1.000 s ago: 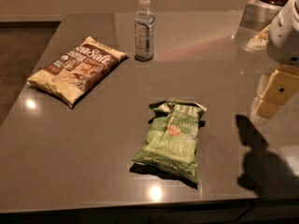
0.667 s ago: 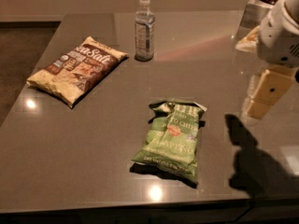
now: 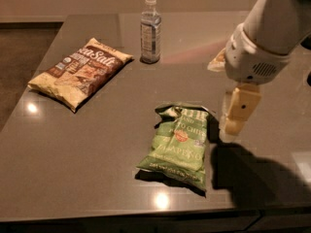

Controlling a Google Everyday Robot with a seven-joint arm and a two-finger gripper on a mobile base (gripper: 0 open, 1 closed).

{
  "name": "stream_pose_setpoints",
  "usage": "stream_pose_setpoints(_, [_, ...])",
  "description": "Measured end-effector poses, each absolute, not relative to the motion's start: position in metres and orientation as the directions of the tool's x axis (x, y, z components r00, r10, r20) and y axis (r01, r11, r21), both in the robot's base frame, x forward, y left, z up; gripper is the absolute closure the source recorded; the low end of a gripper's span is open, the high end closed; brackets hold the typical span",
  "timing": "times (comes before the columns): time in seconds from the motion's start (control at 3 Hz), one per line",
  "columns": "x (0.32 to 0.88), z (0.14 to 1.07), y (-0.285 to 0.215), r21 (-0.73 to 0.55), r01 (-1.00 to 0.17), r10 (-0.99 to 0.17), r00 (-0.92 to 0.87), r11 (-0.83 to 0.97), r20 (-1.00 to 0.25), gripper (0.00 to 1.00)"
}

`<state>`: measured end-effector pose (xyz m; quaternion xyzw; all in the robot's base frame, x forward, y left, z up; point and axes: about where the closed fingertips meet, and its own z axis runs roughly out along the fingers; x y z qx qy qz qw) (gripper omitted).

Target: Move green jalapeno chip bag near blue plastic bottle

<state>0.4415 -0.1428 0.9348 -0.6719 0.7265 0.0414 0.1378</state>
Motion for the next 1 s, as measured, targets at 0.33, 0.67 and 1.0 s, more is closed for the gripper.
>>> stream_pose_setpoints(0.33, [0.441,0.893,-0.117,-0.041,-0.999,-0.968,-0.020,0.032,-0.251,0.00])
stream_pose_setpoints(0.67, [0.437,0.867,-0.102,0.019,-1.000,-0.970,-0.004,0.000,-0.242,0.00])
stream_pose_setpoints(1.0, [0.432,0.849,-0.089,0.082,-0.997,-0.970,-0.004,-0.016,-0.241,0.25])
